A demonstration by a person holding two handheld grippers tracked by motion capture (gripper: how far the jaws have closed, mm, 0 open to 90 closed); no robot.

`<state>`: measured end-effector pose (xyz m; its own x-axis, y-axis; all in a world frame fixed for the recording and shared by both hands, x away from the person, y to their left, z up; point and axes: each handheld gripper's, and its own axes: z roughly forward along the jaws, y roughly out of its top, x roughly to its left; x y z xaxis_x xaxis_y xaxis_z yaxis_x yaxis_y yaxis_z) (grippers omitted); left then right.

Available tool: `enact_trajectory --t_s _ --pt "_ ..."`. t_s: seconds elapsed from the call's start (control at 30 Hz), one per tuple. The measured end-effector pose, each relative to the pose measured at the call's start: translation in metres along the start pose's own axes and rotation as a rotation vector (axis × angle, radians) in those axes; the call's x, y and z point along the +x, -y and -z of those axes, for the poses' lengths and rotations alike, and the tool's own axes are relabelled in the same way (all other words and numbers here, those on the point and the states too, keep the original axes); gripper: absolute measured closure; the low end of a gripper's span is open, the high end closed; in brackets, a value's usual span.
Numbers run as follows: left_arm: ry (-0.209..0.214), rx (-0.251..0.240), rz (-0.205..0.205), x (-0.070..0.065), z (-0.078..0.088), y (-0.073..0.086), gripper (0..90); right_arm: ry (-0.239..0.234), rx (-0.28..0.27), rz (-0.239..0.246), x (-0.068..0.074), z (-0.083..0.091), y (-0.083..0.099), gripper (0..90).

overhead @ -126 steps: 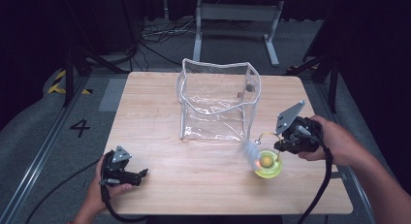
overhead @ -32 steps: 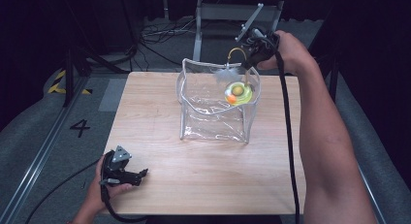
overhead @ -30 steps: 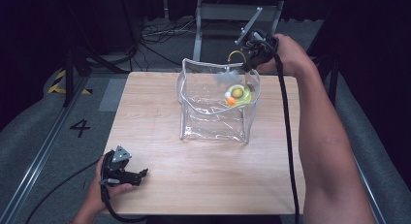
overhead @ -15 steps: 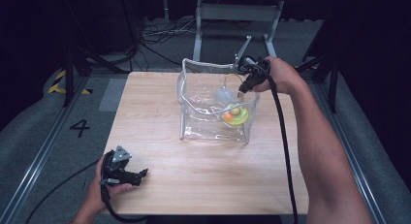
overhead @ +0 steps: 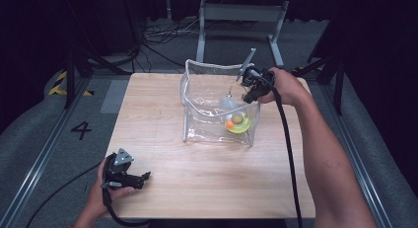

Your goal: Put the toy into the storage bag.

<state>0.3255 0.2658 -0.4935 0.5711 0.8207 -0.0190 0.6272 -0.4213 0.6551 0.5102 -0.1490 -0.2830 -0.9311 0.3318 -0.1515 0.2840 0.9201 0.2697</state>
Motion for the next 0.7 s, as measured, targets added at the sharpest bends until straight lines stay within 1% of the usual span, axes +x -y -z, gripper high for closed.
enact_trajectory --t_s 0.07,0.17,0.2,0.27,0.3,0.4,0.47,0.53,0.6,0.67,0.7 --pt "-0.001 -0.001 0.0 0.0 0.0 0.0 0.8 0.003 0.009 0.0 0.0009 -0.0013 -0.0001 88.0" --pt "-0.002 0.0 0.0 -0.0001 0.0 0.0 0.8 -0.001 -0.004 -0.005 0.0018 -0.0021 -0.0007 88.0" --pt "-0.001 0.0 0.001 -0.0001 0.0 0.0 0.8 0.01 -0.012 -0.007 0.002 -0.002 -0.0012 88.3" --pt "-0.001 0.0 0.0 -0.0001 0.0 0.0 0.8 0.003 -0.012 -0.01 0.0029 -0.0025 -0.0009 88.4" --pt "-0.001 0.0 0.0 0.0 0.0 0.0 0.8 -0.005 -0.022 -0.01 0.0033 -0.0022 -0.0007 88.5" --pt "-0.002 0.0 0.0 -0.0001 0.0 0.0 0.8 0.013 -0.002 -0.01 0.005 -0.0015 -0.0006 88.4" --pt "-0.002 0.0 0.0 -0.0001 0.0 0.0 0.8 0.007 -0.002 -0.008 0.0059 -0.0013 -0.0002 88.3" --pt "-0.002 0.0 0.0 -0.0001 0.0 0.0 0.8 0.01 -0.008 -0.01 0.0062 -0.0015 0.0001 88.1" --pt "-0.001 0.0 0.0 0.0 0.0 0.0 0.8 -0.001 -0.021 -0.008 0.0068 -0.0014 0.0013 87.8" --pt "-0.001 0.0 0.0 0.0 0.0 0.0 0.8 0.011 -0.027 -0.019 0.0059 0.0001 0.0025 87.4" --pt "-0.001 0.0 0.0 -0.0001 0.0 0.0 0.8 0.01 -0.042 -0.016 0.0056 0.0009 0.0031 87.2"
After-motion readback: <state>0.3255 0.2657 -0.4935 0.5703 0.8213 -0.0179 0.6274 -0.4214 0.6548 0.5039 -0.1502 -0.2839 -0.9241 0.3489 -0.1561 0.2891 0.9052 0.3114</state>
